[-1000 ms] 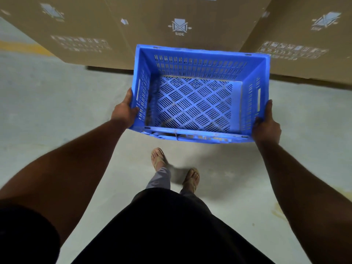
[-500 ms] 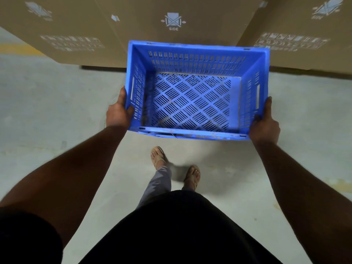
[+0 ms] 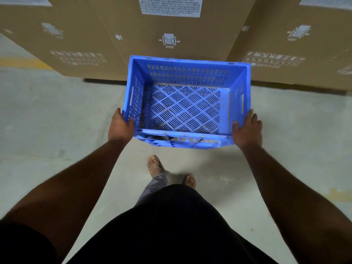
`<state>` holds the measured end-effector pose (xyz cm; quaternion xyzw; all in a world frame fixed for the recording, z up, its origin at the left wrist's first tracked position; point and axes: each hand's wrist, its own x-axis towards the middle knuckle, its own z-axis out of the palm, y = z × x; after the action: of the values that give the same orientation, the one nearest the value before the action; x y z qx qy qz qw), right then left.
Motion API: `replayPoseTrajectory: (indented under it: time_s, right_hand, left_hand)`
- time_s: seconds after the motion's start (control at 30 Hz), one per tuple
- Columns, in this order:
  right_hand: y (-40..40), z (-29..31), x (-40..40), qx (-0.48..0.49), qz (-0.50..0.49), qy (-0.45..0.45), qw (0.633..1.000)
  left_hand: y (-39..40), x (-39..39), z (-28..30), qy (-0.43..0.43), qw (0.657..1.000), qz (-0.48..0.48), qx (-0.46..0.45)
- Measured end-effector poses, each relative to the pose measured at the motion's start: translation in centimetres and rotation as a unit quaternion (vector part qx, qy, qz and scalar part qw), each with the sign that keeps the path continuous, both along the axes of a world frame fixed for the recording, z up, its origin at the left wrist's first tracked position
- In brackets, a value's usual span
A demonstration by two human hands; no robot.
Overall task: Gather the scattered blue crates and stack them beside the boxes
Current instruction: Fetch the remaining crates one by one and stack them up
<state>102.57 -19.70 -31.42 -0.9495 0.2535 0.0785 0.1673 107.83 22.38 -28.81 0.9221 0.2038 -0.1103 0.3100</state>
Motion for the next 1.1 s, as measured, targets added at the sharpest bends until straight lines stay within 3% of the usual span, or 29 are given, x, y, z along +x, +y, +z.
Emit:
replayPoseTrajectory:
  time_s: [0.13,0.27,0.33,0.53,0.77,0.97,1.1]
  right_hand:
    - [3.8,2.3,-4.0,0.036,0.091,-0.066,0.993]
    - [7.8,5.3,-8.7,0.285,0.073,-0.127,0.947]
    - [8.7,6.8,-11.3,0.350,0.052,-0.146,0.924]
    - [8.9,9.4,-20.7,0.334,0.013,-0.170,0.927]
    - [11.1,10.7,-28.8,0.320,-0.096,-0.219,0.916]
    - [12.2,12.9,-36.4,0.362,-0.170,-0.245,0.883]
    - [8.5,14.1,-44.0,0.326,-0.268,-0.301,0.855]
  left_hand:
    - [-1.6,-5.4,2.0,-0.111,0.993,0.011,-0.035]
    - [-3.3,-10.7,3.9,-0.145,0.984,0.022,-0.098]
    - [-4.0,-13.0,4.8,-0.142,0.978,0.002,-0.155]
    - [-5.6,-20.0,5.8,-0.099,0.959,-0.068,-0.258]
    - [-6.2,-25.7,5.4,-0.044,0.941,-0.179,-0.285]
    - [-8.7,-30.3,5.9,0.019,0.913,-0.238,-0.331]
    - [-14.2,-32.9,6.1,0.085,0.887,-0.313,-0.329]
